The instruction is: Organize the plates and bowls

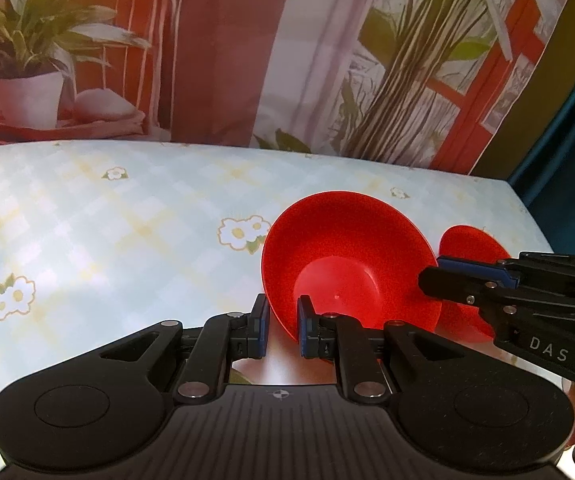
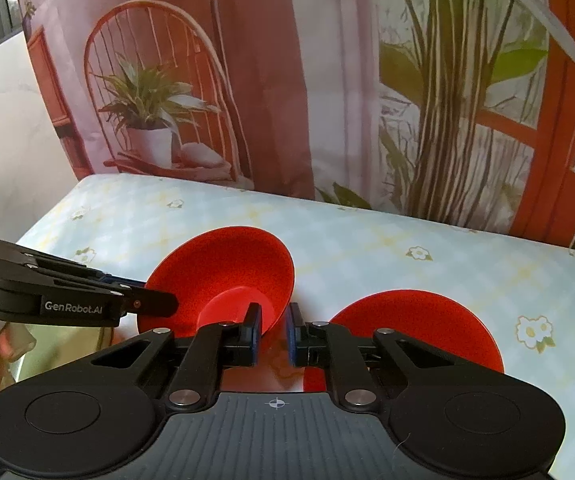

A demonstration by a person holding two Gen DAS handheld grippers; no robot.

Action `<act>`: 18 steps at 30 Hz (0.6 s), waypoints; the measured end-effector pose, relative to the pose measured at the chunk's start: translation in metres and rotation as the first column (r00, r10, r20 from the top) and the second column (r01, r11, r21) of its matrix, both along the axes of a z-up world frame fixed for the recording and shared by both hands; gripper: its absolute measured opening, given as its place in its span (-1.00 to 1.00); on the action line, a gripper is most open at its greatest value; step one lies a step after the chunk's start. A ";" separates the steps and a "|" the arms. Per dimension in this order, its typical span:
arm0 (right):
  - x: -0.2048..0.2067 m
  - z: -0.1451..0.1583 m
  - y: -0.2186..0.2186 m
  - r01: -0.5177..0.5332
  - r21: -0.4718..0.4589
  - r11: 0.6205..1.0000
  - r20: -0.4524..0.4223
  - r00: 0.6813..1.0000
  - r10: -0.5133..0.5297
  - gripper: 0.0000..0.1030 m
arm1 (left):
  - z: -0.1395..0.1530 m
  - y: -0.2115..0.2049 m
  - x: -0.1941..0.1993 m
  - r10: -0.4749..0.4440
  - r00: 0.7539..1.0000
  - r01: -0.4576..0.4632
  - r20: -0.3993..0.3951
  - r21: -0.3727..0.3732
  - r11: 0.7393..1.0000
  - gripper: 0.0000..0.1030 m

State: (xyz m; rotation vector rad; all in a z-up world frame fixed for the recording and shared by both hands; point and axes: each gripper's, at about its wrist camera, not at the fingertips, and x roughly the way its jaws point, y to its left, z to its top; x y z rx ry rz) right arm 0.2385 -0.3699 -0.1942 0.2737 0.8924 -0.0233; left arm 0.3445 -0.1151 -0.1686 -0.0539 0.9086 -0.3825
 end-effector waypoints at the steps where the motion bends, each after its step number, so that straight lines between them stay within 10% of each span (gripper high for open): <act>1: 0.000 0.002 0.000 -0.001 0.000 1.000 0.003 1.000 0.001 -0.77 | 0.003 0.000 -0.001 -0.002 1.000 0.002 0.004 -0.001 1.000 -0.70; 18: -0.038 0.048 0.003 0.028 -0.027 0.999 0.056 0.998 -0.026 -0.77 | 0.047 -0.012 -0.047 -0.069 0.995 0.070 0.075 -0.004 0.998 -0.69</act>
